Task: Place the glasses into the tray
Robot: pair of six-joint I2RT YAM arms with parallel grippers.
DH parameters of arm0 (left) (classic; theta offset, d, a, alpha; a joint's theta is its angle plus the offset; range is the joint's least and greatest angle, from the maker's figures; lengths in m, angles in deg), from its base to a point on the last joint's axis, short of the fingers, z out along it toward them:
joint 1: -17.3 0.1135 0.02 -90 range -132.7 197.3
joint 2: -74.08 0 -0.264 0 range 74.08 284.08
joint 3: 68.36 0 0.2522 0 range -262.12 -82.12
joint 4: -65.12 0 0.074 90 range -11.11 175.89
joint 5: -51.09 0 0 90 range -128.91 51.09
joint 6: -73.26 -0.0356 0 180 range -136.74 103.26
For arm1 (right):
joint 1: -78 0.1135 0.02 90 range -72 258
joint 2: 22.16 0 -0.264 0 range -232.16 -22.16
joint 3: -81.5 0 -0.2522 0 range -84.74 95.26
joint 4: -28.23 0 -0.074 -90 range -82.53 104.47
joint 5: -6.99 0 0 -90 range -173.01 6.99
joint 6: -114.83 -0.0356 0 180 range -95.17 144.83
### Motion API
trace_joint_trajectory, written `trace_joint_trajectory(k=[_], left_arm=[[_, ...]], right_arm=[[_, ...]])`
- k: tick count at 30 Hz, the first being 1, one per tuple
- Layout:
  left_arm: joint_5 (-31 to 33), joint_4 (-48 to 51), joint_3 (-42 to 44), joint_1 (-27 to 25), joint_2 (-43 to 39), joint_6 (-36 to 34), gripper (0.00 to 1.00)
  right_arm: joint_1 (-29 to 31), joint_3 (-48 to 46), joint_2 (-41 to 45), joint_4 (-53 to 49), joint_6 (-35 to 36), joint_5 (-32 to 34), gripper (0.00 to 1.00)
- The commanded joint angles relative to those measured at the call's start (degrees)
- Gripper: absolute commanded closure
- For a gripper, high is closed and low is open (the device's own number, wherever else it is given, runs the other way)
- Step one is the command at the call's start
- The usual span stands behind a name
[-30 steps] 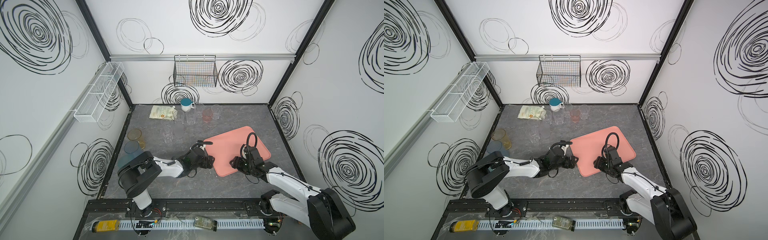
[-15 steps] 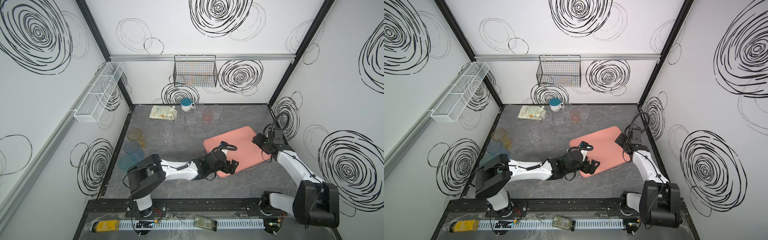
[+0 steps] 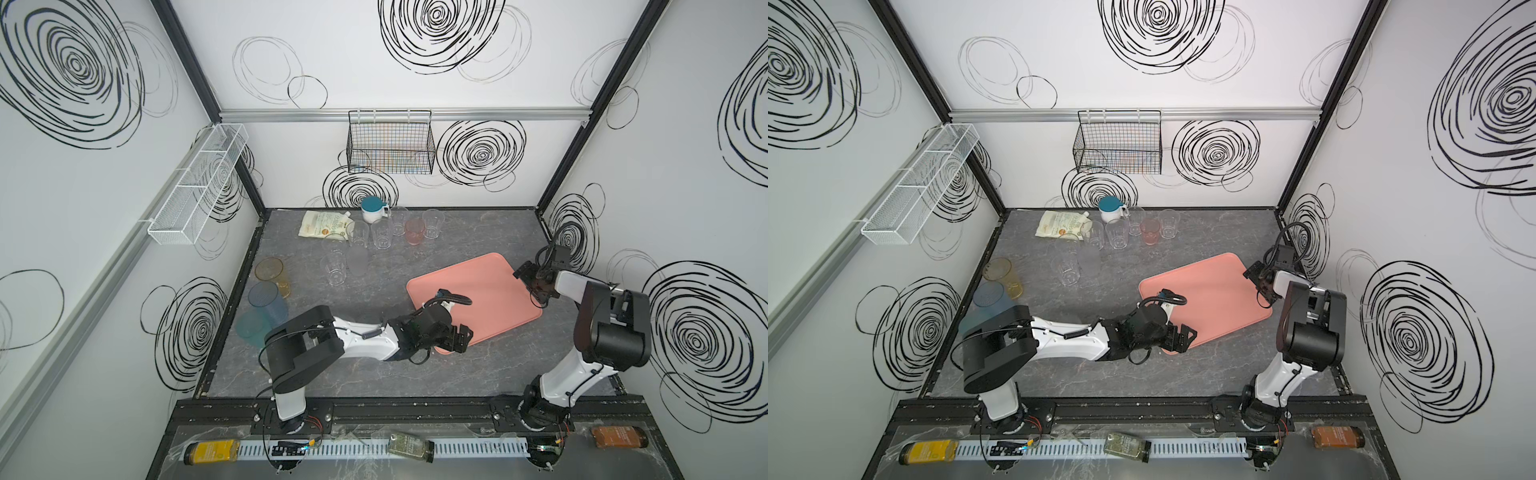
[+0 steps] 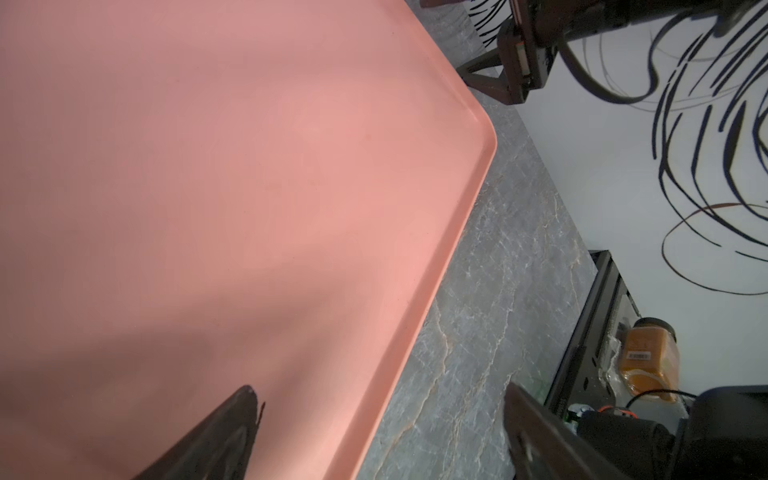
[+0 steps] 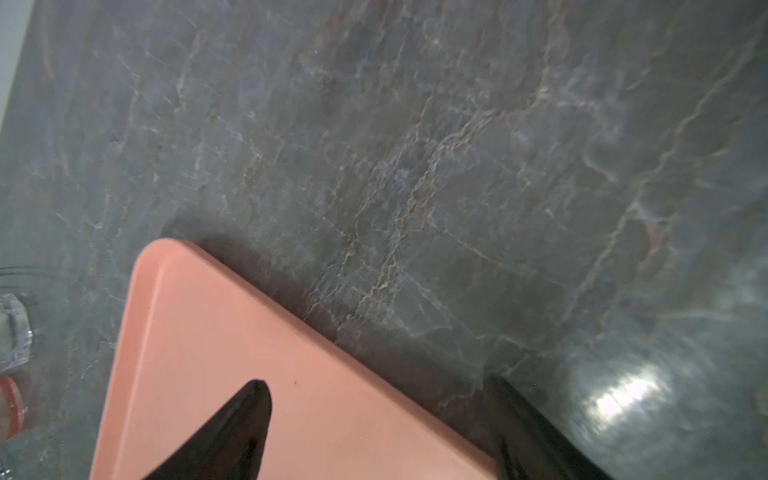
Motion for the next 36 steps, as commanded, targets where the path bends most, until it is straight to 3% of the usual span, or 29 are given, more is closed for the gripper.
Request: trace_joint_trajectory(k=[1,8,16,25,30,36], left_arm=[[0.25,-1.92,2.26,1.81,-1.82,1.21,0.05],[0.32,-1.91,5.58,5.61,-5.41,1.06,0.04],[1.43,3.44,7.12,10.40,-11.05,-3.96,0.03],[3.28,9.93,9.83,15.12,-20.03,-7.40,0.02],[7.35,13.30,12.69,17.99,-25.83,-8.70,0.02],[11.15,18.03,12.14,24.47,-31.70,-11.20,0.01]], right_arm=[[-0.26,-0.27,-1.59,0.43,-0.68,-2.28,0.17],[2.84,-9.68,4.31,2.08,-1.69,-4.91,0.18],[7.24,-23.23,23.05,0.11,-2.71,-5.54,0.19],[8.60,-16.72,29.49,-8.61,4.74,1.18,0.21],[20.53,-12.58,29.41,-10.67,5.44,8.56,0.22],[36.92,-8.98,25.94,-8.55,2.61,11.25,0.23]])
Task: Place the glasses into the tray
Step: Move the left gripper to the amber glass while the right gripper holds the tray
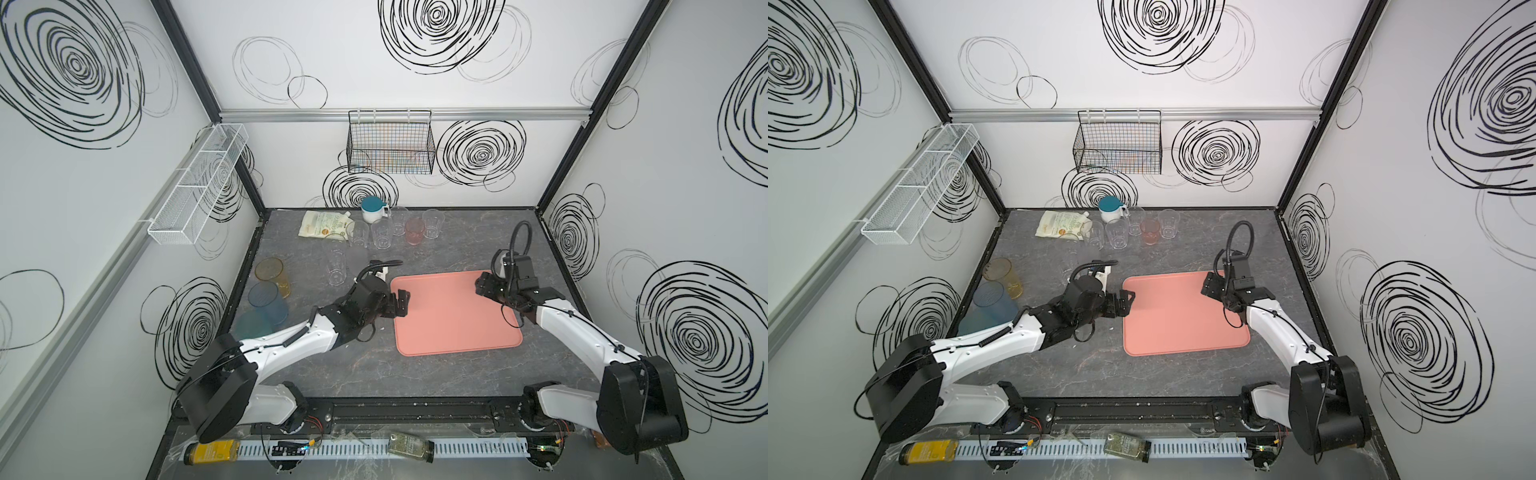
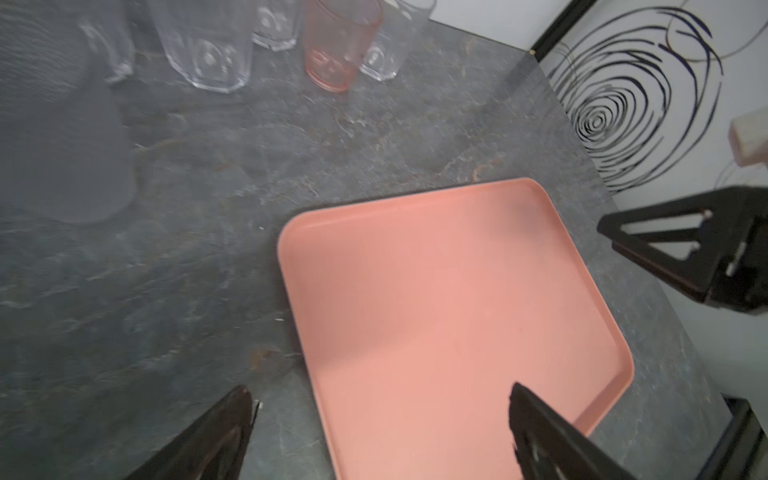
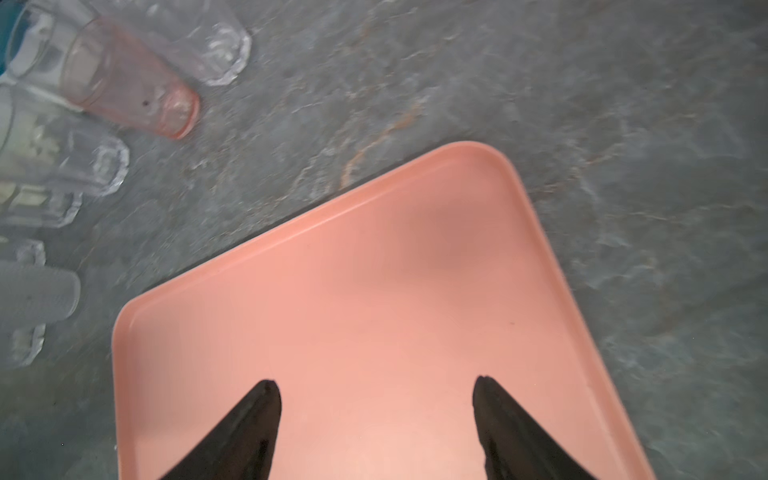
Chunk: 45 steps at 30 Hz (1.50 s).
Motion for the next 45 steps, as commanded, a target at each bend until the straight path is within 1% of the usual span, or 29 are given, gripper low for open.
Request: trace_joint_trajectory(k=[1,3,6,9,11,13,24,28,31,34,37,41,43,45], left_arm=[[4.54,2.97,-1.14,3.18,-2.77,-3.25,0.01],[6.46,4.86,-2.89,4.88,-3.14,-6.07,0.01],[8.55,7.46,-5.96,7.93,-3.33,-9.77,0.00],[8.49,10.05,-8.32,11.54,-4.03,-9.87,0.01],[7.48,9.37,-8.30,13.61,-4.85,-9.91,0.01],[6.78,8.76,-8.22,15.06,-5.16,-11.45,0.00],[5.22,7.53,-12.13,19.37,-0.89,-15.84,0.00],[2.86,6.10,-12.22,21.89,-0.74,-14.69,0.00],[1.72,5.58,-12.36,23.13,-1.27,-14.40,0.00],[5.13,9.73,-14.45,23.85,-1.99,-14.92,0.01],[10.30,16.55,-17.46,25.21,-1.84,-16.49,0.01],[12.97,23.22,-19.78,30.86,-2.94,-18.65,0.02],[11.63,23.20,-18.99,34.95,-4.36,-19.76,0.02],[8.08,23.38,-18.55,38.91,-5.12,-20.06,0.02]], right_arm=[[7.10,3.32,-2.92,-0.96,-1.33,4.37,0.23],[12.18,5.04,-5.34,-0.61,-1.84,5.33,0.23],[18.20,6.04,-8.57,1.11,-2.28,7.20,0.22],[21.02,6.98,-11.77,2.54,-2.74,7.17,0.22],[21.86,8.15,-13.66,3.03,-2.92,6.68,0.22],[22.73,9.01,-15.07,3.81,-2.60,6.94,0.22],[23.69,11.71,-20.49,1.88,-1.25,5.81,0.21],[23.65,12.28,-20.17,0.26,-0.75,5.58,0.21],[23.60,12.27,-19.06,-0.82,-0.38,6.68,0.21],[23.61,11.57,-17.71,-1.36,-0.11,8.14,0.21],[23.57,10.41,-16.79,-0.57,-0.24,8.61,0.21],[23.60,10.70,-17.03,-0.36,-0.64,8.01,0.21],[23.69,10.94,-17.14,-0.48,-0.51,7.49,0.21],[23.69,10.36,-16.96,0.85,-0.05,6.75,0.21]])
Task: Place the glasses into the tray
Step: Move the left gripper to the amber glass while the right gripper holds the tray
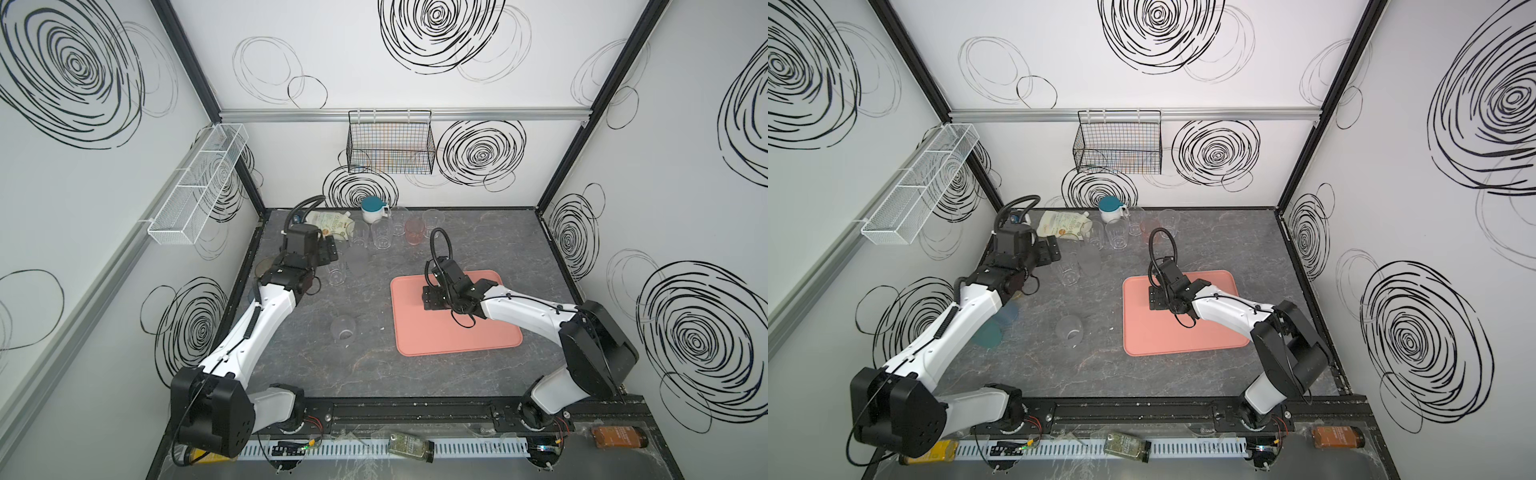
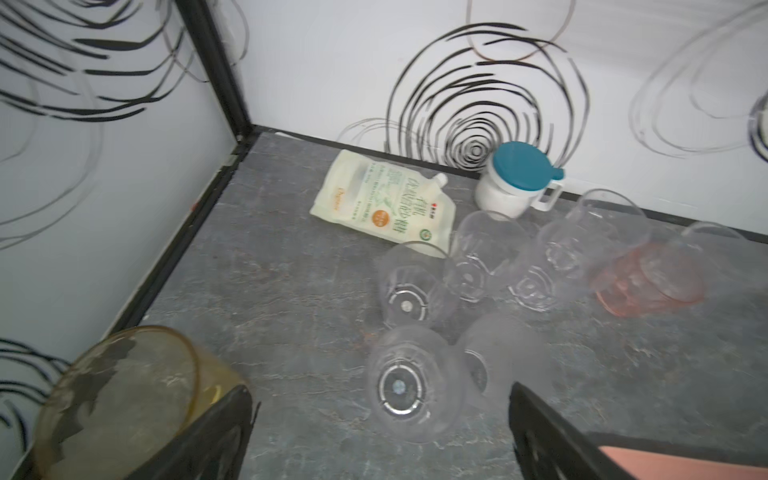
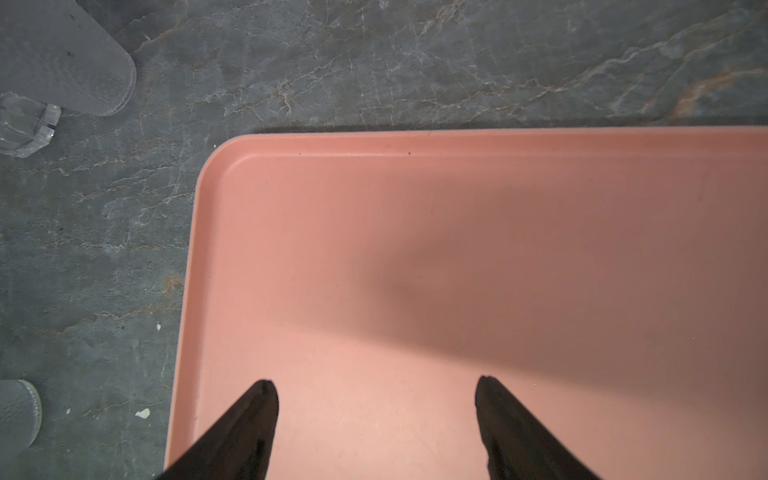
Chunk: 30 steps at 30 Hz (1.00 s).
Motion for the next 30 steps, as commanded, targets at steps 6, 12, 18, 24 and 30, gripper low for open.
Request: trace_joint_trajectory(k=[6,12,18,24,30], left_arm=[[-5.43,2.46,-0.67,9.08,0.91,-5.17,0.14],[-9.40,5.48,-3.68,10.82,7.24,-9.07,0.34],[-7.13,6.46,-3.20,11.16,7.69,-9.35,0.36],[-4.37,6.78,-2.33,11.19,6.31,-8.67,0.36],[-0.70,6.23,-0.63,12.93,3.97,-7.36,0.37]], right_arm=[[0.32,1.28,0.38,0.22,1.93,-2.20,0.21],[0.33,0.19,1.64,1.55,1.51,-3.81,0.21],[0.32,-0.38,1.57,2.55,1.56,-5.10,0.21],[0.32,-0.01,-0.16,3.06,2.02,-5.61,0.21],[0.32,-0.07,-1.78,3.79,2.02,-6.76,0.21]])
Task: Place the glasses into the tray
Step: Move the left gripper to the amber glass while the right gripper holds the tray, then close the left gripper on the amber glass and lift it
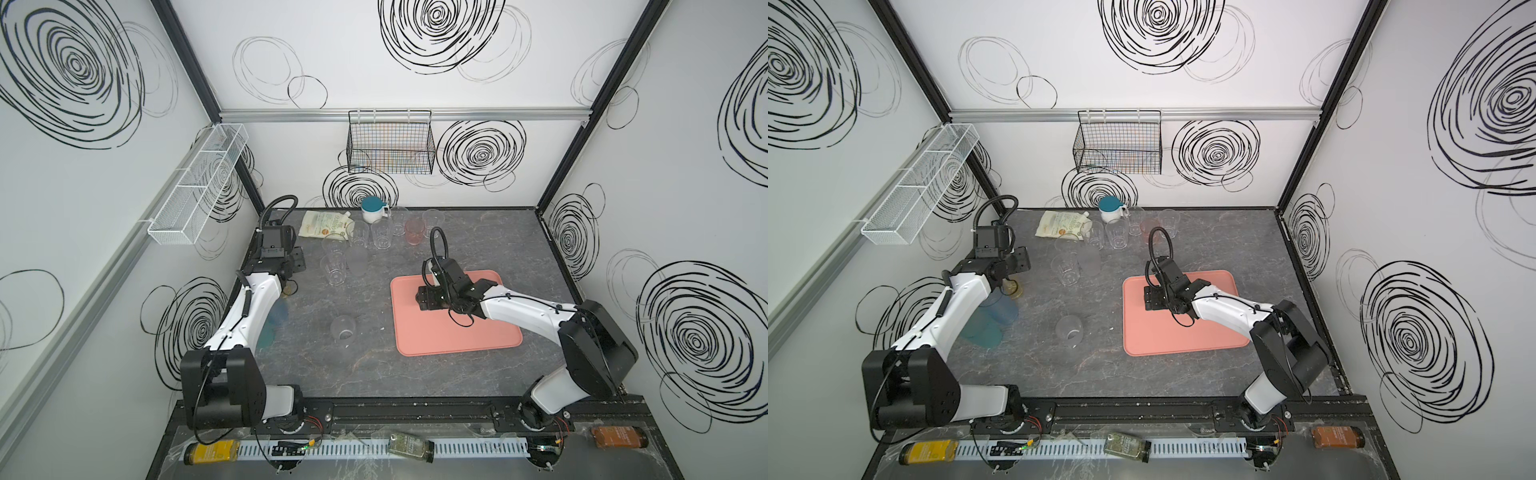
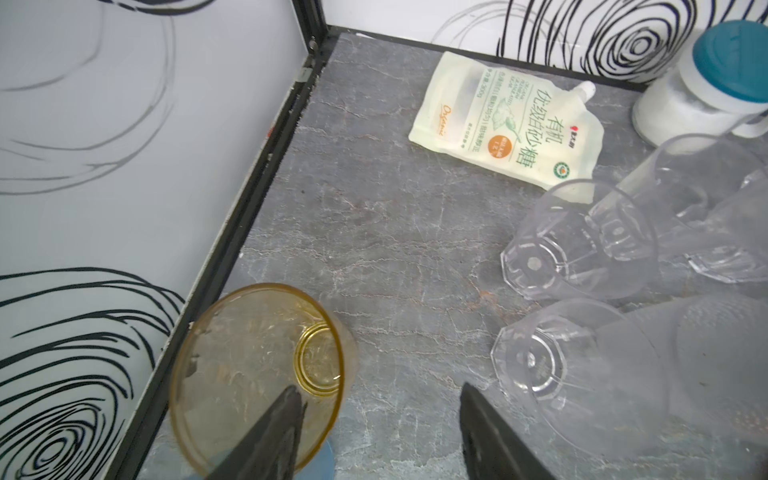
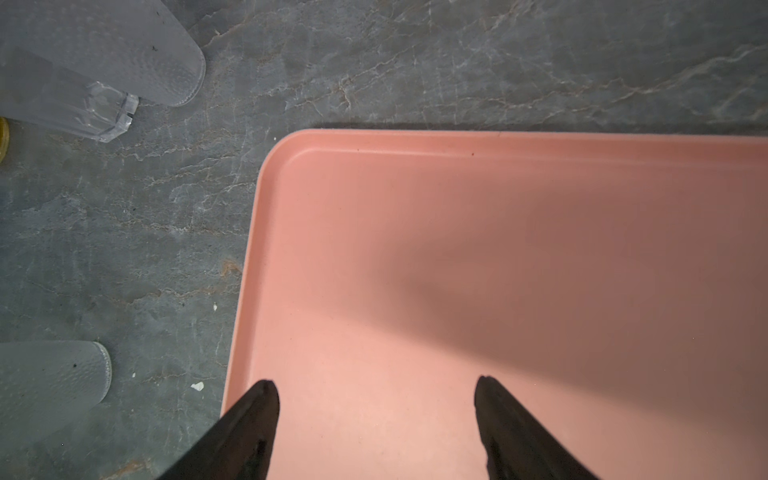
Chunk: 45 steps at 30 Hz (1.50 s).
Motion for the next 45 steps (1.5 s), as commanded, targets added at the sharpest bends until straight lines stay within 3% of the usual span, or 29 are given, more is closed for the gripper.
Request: trace_joint_trajectory(k=[1,10,13,23,35,42,45], left_arm=[[2.33,-1.39,1.84,1.48,-2.75,0.77,0.37],[-0.90,-5.13,4.50,2.17,2.77,0.73,0.44],[-3.41,-6.01,4.49,2.54,5.39,-0.62,0.50],[-3.30,-5.89,2.76,3.47,8.56,-2.95,0.69],[-7.25,-6.73,1.10,3.01,8.11,-3.22,0.89],[-5.98,-5.60,-0.05,1.90,4.33,-2.87,1.00],[-5.59,-5.42,-0.47,1.24,1.47,-2.17,1.00]], right_arm=[[0.32,0.10,-1.49,1.00,0.34,-0.52,0.21],[0.41,0.99,-3.23,1.45,0.25,-1.35,0.22],[0.42,1.16,-3.29,1.28,0.03,-1.17,0.22],[1.25,2.18,-3.26,0.19,0.07,-0.19,0.22],[1.91,4.17,-4.09,-2.03,0.78,-0.19,0.22],[2.08,4.07,-3.91,-2.77,0.69,-0.33,0.22],[2.07,4.54,-3.75,-3.55,0.69,-0.18,0.22]])
